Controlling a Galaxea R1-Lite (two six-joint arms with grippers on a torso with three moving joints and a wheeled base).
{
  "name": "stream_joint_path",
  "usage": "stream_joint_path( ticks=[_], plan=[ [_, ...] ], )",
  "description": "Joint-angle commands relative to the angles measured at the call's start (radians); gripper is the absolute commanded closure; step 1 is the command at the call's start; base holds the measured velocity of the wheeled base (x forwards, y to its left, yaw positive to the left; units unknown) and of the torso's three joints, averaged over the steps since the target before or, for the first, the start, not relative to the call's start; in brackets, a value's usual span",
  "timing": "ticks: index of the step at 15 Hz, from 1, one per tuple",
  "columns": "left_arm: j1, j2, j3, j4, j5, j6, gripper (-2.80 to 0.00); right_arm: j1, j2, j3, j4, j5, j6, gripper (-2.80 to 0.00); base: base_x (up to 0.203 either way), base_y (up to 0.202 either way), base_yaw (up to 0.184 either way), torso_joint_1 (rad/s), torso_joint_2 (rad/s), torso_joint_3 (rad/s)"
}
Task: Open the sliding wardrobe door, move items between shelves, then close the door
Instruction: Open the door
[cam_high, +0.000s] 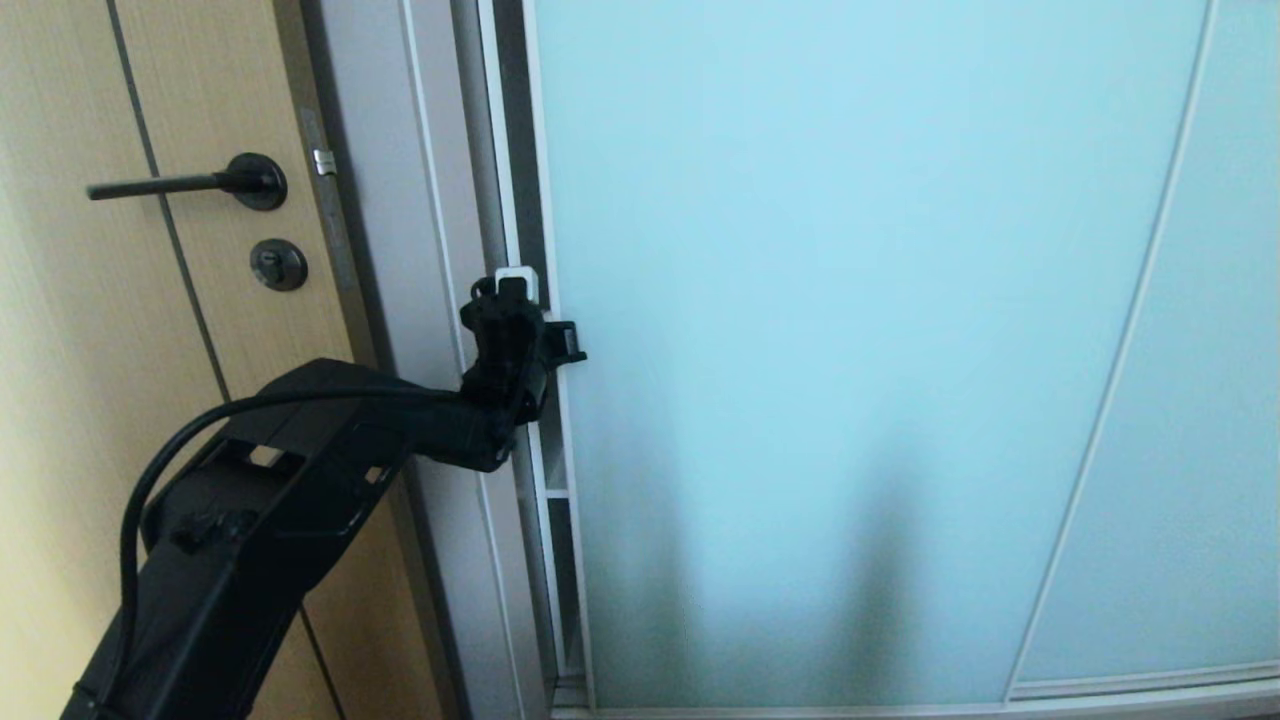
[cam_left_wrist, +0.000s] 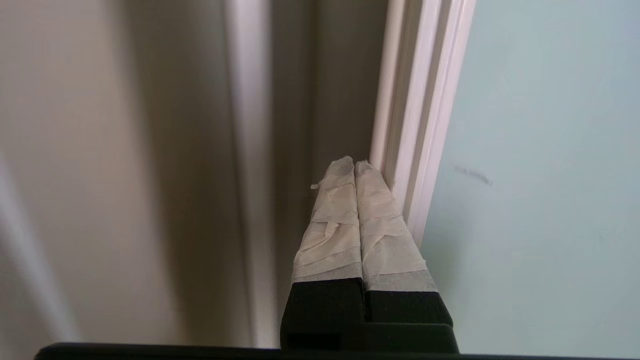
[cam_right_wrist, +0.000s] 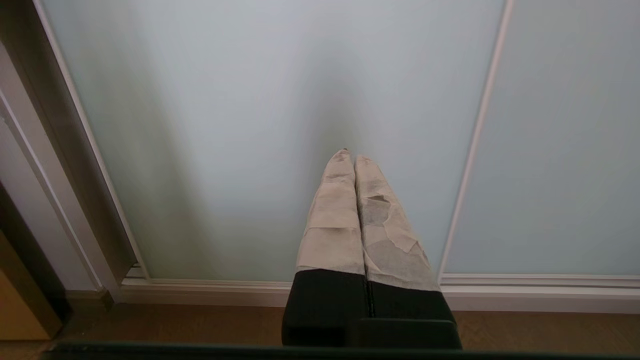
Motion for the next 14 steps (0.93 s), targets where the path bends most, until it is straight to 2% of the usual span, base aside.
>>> stream_joint_path(
  ticks=[1, 6, 11, 14],
  plan=[
    [-0.034, 0.043, -0.024, -0.001, -0.002, 0.013, 0.00, 0.000, 0.002, 0.002, 0.000, 0.001, 0.000, 0.00, 0.000, 0.000, 0.000, 0.000, 0.00, 0.000],
    [-0.095, 0.057, -0.060, 0.016, 0.000, 0.026, 0.00, 0.000, 0.002, 0.000, 0.000, 0.001, 0.000, 0.00, 0.000, 0.000, 0.000, 0.000, 0.00, 0.000],
    [-0.134, 0.050, -0.109, 0.043, -0.001, 0.066, 0.00, 0.000, 0.002, 0.001, 0.000, 0.000, 0.000, 0.00, 0.000, 0.000, 0.000, 0.000, 0.00, 0.000],
    [-0.196, 0.055, -0.109, 0.042, 0.004, 0.068, 0.00, 0.000, 0.002, 0.002, 0.000, 0.000, 0.000, 0.00, 0.000, 0.000, 0.000, 0.000, 0.00, 0.000]
  ],
)
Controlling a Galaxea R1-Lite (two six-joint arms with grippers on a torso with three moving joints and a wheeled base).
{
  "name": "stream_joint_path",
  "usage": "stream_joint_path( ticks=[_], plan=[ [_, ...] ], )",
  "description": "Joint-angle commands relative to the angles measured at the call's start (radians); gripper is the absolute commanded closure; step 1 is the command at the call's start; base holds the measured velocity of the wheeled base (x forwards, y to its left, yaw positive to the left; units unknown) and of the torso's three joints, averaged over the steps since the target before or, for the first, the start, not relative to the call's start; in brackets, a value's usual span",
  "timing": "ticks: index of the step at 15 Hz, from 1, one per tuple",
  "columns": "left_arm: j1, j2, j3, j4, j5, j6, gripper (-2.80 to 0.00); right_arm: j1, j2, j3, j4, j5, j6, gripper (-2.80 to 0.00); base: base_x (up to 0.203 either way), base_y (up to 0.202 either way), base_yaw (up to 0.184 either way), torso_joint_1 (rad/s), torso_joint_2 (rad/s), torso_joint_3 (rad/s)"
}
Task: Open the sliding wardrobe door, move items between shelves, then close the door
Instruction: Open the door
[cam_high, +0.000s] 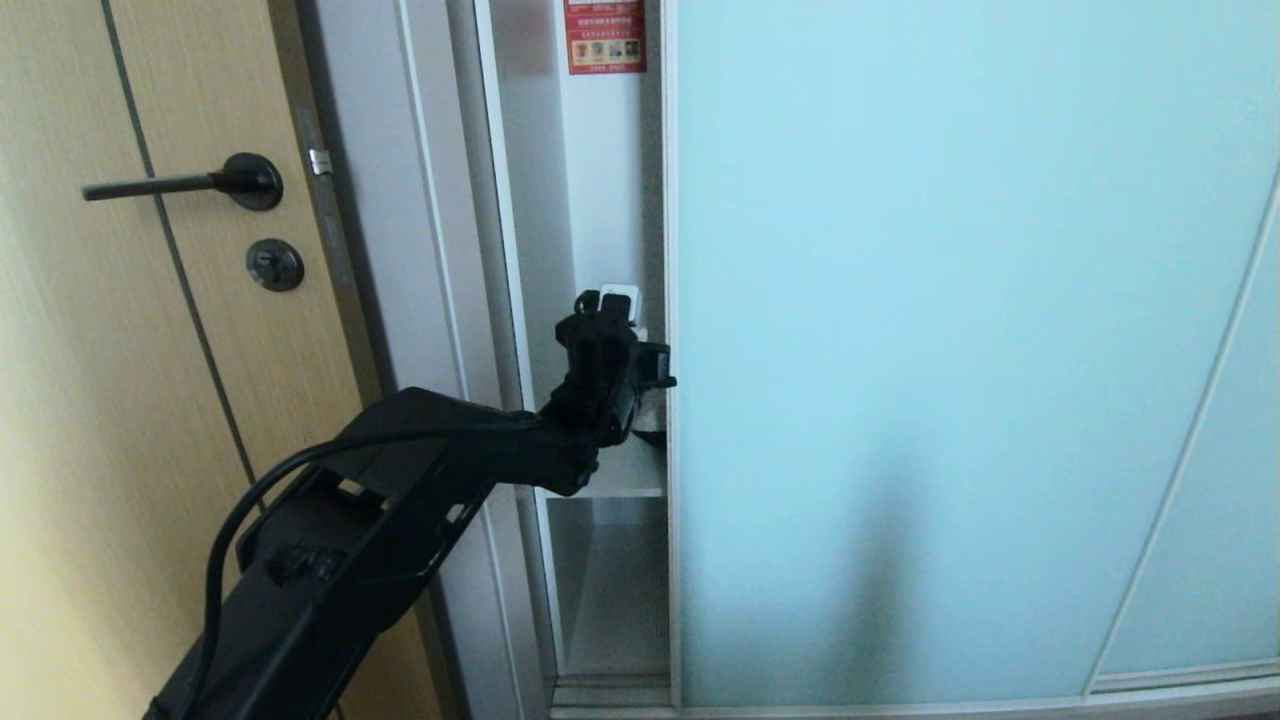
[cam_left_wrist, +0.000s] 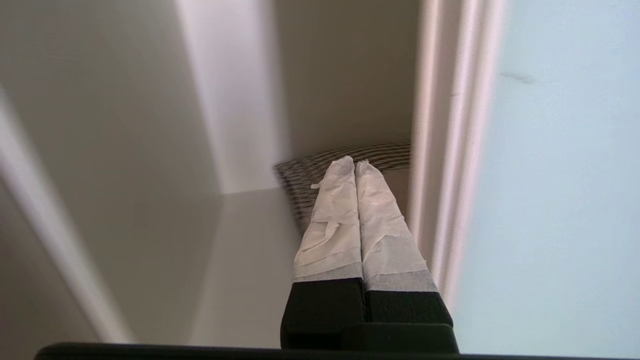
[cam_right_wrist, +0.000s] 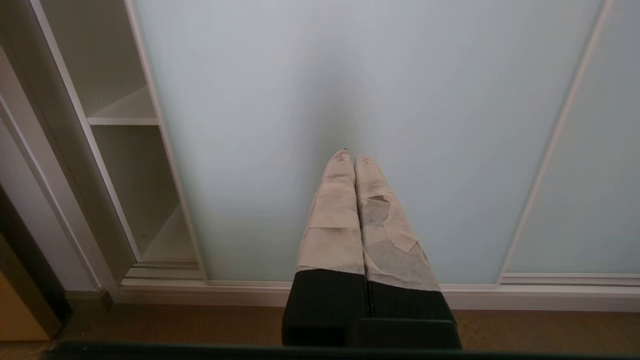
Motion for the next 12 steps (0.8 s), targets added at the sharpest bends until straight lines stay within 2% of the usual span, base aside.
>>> stream_joint_path(
  ticks=[1, 4, 6, 9, 12],
  plan=[
    [-0.049, 0.001, 0.000, -0.009, 0.009, 0.002, 0.00, 0.000, 0.002, 0.001, 0.000, -0.001, 0.000, 0.00, 0.000, 0.000, 0.000, 0.000, 0.00, 0.000],
    [-0.092, -0.007, 0.000, -0.010, 0.017, 0.003, 0.00, 0.000, 0.002, 0.002, 0.000, 0.000, 0.000, 0.00, 0.000, 0.000, 0.000, 0.000, 0.00, 0.000],
    [-0.103, -0.053, 0.011, -0.027, 0.071, 0.003, 0.00, 0.000, 0.002, 0.001, 0.000, 0.000, 0.000, 0.00, 0.000, 0.000, 0.000, 0.000, 0.00, 0.000],
    [-0.081, -0.158, 0.045, -0.050, 0.088, 0.001, 0.00, 0.000, 0.002, 0.002, 0.000, 0.000, 0.000, 0.00, 0.000, 0.000, 0.000, 0.000, 0.00, 0.000],
    [-0.041, -0.281, 0.135, -0.049, 0.078, -0.001, 0.00, 0.000, 0.002, 0.002, 0.000, -0.001, 0.000, 0.00, 0.000, 0.000, 0.000, 0.000, 0.00, 0.000]
  ],
)
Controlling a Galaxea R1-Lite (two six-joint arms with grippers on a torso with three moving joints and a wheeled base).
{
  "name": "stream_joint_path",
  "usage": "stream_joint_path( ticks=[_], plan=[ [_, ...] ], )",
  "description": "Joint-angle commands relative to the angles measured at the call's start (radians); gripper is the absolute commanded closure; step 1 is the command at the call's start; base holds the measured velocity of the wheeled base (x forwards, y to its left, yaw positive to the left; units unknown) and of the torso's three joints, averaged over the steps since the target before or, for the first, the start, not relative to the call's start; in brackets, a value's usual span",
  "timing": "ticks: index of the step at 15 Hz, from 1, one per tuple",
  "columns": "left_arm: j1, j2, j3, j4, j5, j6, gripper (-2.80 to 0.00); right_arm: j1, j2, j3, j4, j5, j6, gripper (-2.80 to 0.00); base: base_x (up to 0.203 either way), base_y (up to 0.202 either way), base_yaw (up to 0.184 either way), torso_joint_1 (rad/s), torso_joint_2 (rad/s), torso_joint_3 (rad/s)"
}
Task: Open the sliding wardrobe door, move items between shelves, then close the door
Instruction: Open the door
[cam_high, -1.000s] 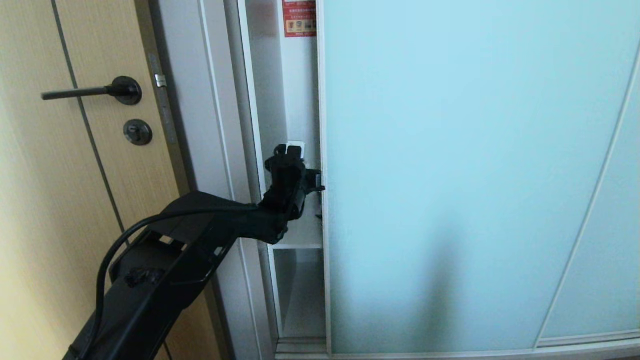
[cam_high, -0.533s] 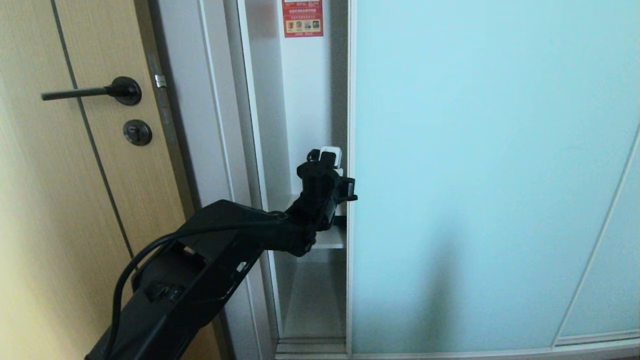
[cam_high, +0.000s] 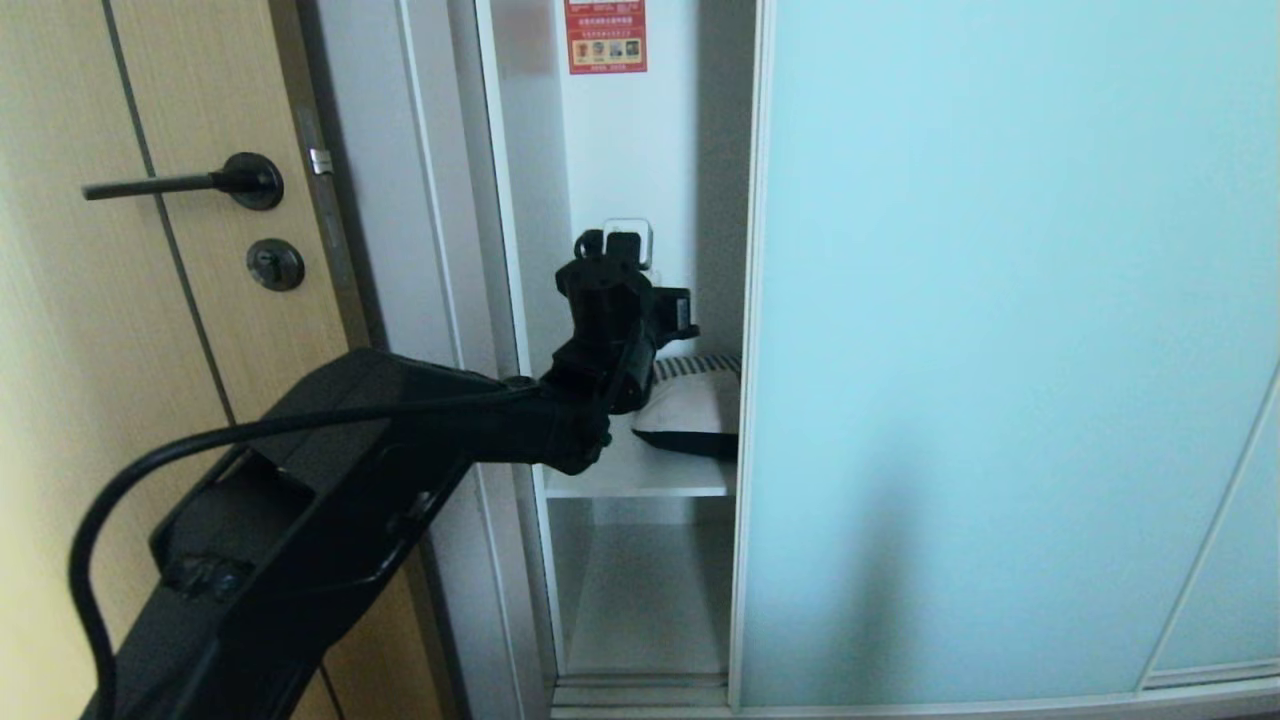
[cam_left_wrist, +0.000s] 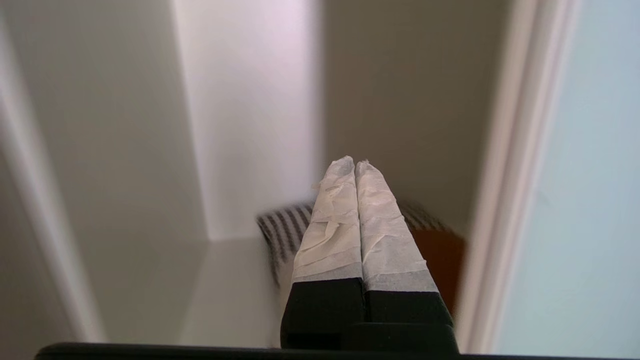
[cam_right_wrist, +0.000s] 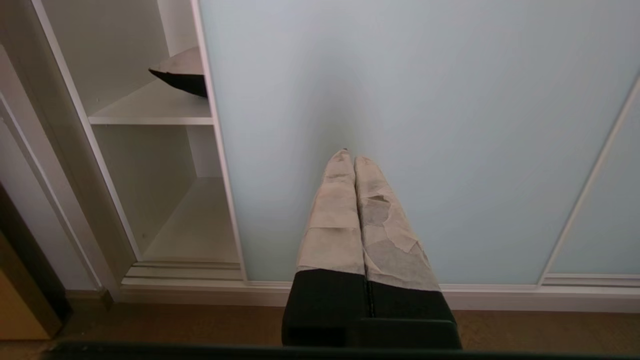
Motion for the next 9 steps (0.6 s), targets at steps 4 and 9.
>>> stream_joint_path(
  ticks=[4, 9],
  plan=[
    [0.059, -0.365, 0.269, 0.026, -0.055, 0.002, 0.00, 0.000, 0.001, 0.002, 0.000, -0.001, 0.001, 0.00, 0.000, 0.000, 0.000, 0.000, 0.00, 0.000],
    [0.136, -0.714, 0.503, 0.171, -0.080, 0.002, 0.00, 0.000, 0.001, 0.002, 0.000, -0.001, 0.001, 0.00, 0.000, 0.000, 0.000, 0.000, 0.00, 0.000]
  ],
)
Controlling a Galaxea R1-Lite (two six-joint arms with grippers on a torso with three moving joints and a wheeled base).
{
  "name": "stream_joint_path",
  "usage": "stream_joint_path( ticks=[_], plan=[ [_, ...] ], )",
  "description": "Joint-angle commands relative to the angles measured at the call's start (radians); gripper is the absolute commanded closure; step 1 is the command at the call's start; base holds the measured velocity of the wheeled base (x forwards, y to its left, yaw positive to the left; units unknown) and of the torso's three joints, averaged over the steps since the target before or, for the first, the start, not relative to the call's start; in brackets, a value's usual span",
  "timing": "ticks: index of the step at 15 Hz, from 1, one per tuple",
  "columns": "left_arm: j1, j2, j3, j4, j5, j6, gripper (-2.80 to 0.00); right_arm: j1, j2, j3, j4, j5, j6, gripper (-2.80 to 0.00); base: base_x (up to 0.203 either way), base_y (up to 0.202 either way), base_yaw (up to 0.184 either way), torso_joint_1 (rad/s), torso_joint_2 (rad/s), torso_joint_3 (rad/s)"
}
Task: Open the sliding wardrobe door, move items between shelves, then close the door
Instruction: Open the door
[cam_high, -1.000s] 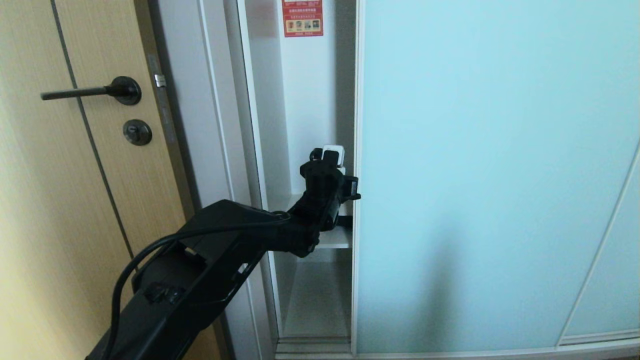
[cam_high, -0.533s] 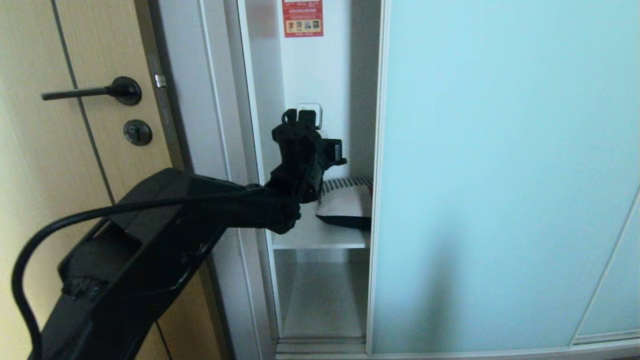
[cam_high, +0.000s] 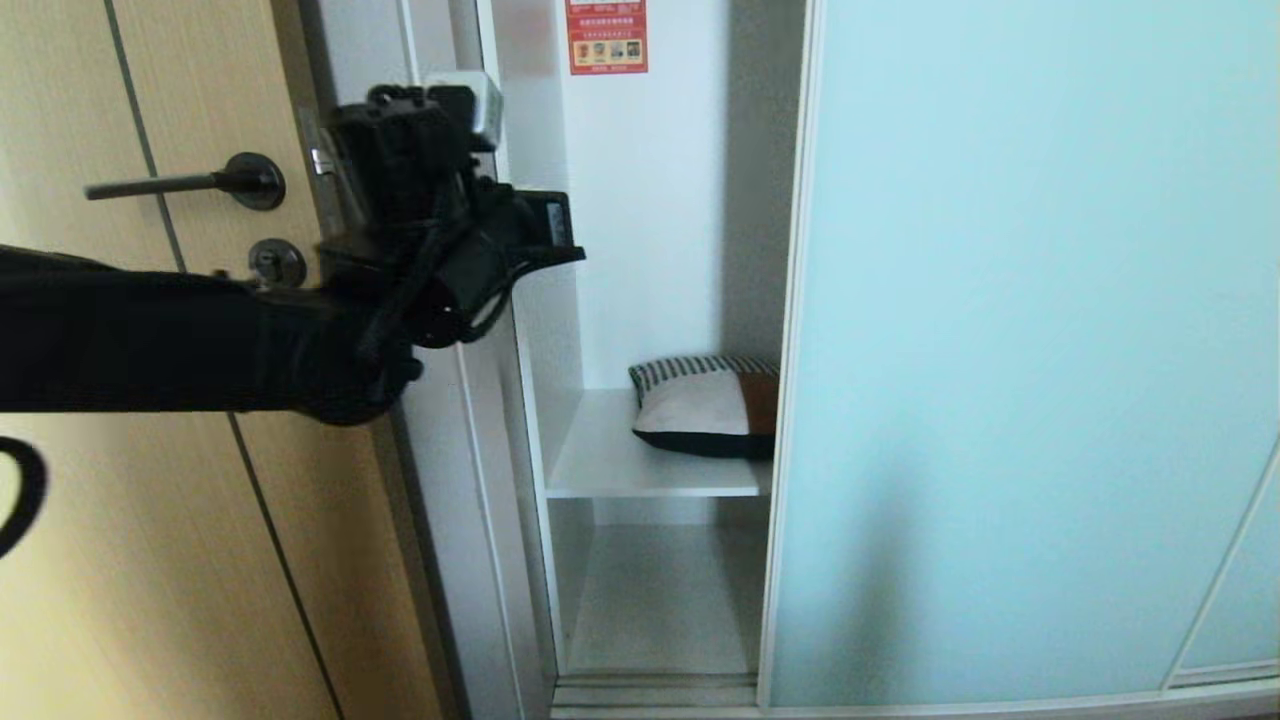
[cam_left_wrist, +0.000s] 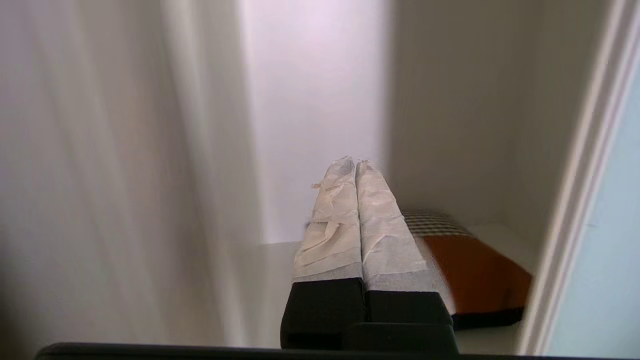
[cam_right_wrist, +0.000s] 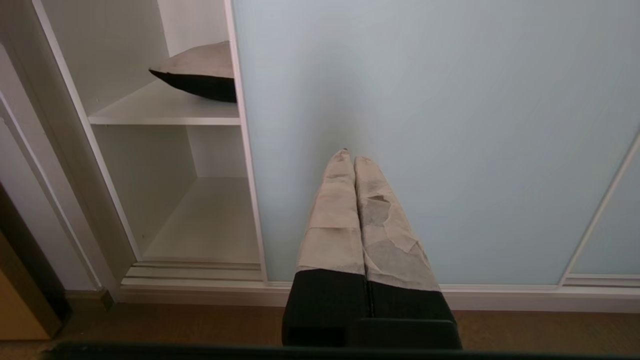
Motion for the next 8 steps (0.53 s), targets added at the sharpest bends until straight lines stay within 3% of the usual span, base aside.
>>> stream_joint_path(
  ticks=[1, 5, 8],
  plan=[
    [0.035, -0.258, 0.118, 0.066, -0.006, 0.001, 0.00, 0.000, 0.001, 0.002, 0.000, 0.000, 0.000, 0.00, 0.000, 0.000, 0.000, 0.000, 0.00, 0.000],
    [0.058, -0.560, 0.289, 0.335, -0.069, 0.012, 0.00, 0.000, 0.001, 0.002, 0.000, 0.001, 0.000, 0.00, 0.000, 0.000, 0.000, 0.000, 0.00, 0.000],
    [0.118, -0.711, 0.463, 0.458, -0.038, 0.012, 0.00, 0.000, 0.001, 0.002, 0.000, 0.001, 0.000, 0.00, 0.000, 0.000, 0.000, 0.000, 0.00, 0.000]
  ],
)
